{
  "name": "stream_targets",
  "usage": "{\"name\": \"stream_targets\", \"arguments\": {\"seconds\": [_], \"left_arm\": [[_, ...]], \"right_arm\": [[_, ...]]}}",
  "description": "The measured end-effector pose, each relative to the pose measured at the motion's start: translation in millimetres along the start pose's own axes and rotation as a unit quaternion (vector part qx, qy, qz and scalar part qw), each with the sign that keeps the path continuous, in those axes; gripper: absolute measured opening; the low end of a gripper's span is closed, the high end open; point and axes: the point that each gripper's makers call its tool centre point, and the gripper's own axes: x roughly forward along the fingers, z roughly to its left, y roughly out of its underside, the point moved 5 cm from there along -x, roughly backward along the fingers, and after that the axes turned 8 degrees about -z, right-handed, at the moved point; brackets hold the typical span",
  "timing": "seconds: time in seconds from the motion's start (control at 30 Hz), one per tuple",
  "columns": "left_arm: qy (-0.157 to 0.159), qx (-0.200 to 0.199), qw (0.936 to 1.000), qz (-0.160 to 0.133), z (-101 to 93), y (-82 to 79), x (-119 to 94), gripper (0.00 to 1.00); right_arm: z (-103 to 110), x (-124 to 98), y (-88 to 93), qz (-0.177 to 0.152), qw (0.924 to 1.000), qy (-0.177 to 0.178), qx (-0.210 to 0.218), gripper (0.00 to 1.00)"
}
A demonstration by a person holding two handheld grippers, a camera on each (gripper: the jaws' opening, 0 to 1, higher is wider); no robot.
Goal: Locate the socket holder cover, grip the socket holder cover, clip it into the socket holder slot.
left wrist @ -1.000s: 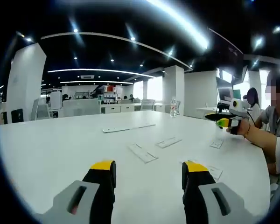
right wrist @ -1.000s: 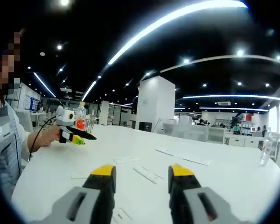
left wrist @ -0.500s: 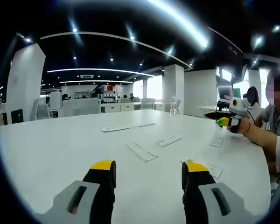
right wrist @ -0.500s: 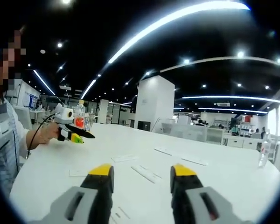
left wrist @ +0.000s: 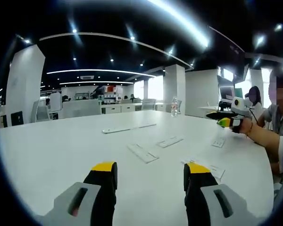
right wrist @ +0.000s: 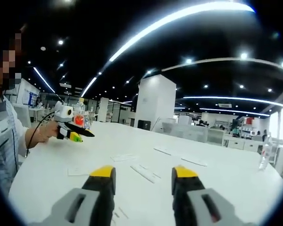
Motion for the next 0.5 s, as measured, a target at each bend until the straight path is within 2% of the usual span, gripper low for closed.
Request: {"name": "stream_targets", "arguments": {"seconds": [0.5], "left_arm": [[0.0,0.001,1.0,0.002,0.7,0.2,-1.0,0.57]], "right_arm": [[1.2,-0.3,5.0,0.02,0.9998,-0.001,-0.006,0.48]]}}
